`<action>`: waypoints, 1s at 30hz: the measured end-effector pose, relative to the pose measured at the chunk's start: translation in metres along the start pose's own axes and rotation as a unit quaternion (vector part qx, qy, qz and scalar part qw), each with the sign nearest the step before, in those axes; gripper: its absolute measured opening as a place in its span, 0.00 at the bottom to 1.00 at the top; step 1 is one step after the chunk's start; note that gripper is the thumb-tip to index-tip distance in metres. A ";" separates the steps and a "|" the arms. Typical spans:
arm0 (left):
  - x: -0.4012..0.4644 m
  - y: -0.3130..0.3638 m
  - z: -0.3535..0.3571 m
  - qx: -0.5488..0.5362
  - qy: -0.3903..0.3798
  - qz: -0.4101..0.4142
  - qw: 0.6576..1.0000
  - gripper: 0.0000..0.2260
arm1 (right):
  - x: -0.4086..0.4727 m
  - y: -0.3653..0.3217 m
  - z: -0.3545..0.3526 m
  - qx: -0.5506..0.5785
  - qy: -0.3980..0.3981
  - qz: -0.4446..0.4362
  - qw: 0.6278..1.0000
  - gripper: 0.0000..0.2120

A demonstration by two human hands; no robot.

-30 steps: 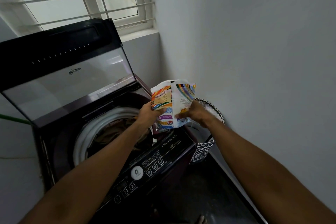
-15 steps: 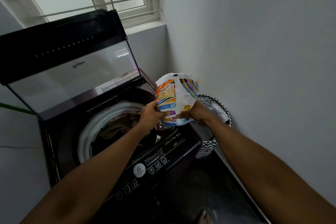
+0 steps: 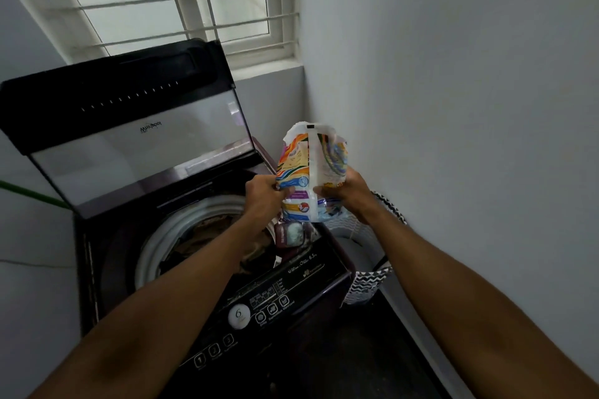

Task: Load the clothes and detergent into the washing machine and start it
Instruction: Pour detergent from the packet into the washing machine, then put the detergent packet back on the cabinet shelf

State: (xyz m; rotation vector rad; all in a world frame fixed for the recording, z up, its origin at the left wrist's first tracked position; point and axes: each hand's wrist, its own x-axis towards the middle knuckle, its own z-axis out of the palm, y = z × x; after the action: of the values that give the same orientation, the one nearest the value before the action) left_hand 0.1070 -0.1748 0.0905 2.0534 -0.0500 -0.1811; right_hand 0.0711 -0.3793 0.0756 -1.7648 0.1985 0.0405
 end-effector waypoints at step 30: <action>-0.023 0.200 -0.273 0.084 0.393 0.270 0.875 0.21 | 0.034 -0.343 0.134 0.148 -0.078 -0.290 0.942 0.15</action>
State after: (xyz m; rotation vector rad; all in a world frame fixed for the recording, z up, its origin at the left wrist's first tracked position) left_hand 0.1339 -0.0271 0.3950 2.0550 -0.1350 1.0363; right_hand 0.1688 -0.1879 0.3765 -1.4519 -0.4157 -0.2633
